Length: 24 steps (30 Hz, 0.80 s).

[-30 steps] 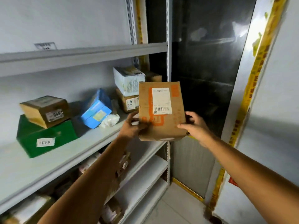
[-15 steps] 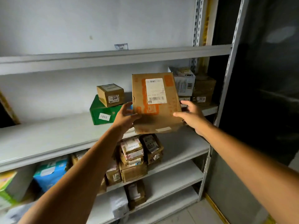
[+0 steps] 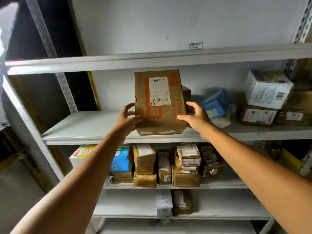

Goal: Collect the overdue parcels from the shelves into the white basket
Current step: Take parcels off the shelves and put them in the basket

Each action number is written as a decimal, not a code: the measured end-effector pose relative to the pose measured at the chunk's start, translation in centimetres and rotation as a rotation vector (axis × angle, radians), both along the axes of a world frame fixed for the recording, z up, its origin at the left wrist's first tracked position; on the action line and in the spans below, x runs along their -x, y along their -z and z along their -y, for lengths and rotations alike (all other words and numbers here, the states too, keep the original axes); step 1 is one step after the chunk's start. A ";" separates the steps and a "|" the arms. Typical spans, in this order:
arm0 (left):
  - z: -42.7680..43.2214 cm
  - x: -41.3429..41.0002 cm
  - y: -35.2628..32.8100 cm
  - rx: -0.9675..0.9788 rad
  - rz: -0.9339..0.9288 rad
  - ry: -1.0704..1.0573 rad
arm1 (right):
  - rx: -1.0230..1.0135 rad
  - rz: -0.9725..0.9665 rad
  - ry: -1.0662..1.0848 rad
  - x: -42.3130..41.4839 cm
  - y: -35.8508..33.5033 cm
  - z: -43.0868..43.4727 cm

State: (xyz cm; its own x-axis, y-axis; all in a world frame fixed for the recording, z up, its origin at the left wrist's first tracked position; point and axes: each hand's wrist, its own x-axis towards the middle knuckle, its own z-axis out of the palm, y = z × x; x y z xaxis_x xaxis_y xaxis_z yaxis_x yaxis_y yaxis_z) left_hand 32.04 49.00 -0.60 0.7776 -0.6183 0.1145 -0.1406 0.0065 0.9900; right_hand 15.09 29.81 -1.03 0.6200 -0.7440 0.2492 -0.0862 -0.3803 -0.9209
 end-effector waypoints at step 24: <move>-3.4 -19.6 2.9 -0.130 -0.064 -0.043 | -0.053 -0.082 -0.059 -21.9 3.2 -2.0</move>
State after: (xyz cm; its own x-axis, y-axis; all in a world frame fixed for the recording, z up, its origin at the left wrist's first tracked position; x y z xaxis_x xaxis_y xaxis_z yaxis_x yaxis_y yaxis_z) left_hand 51.69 52.44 -3.47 0.8069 -0.5905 -0.0150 -0.0745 -0.1271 0.9891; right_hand 36.94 31.78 -4.18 0.6795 -0.7166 0.1572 -0.1414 -0.3381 -0.9304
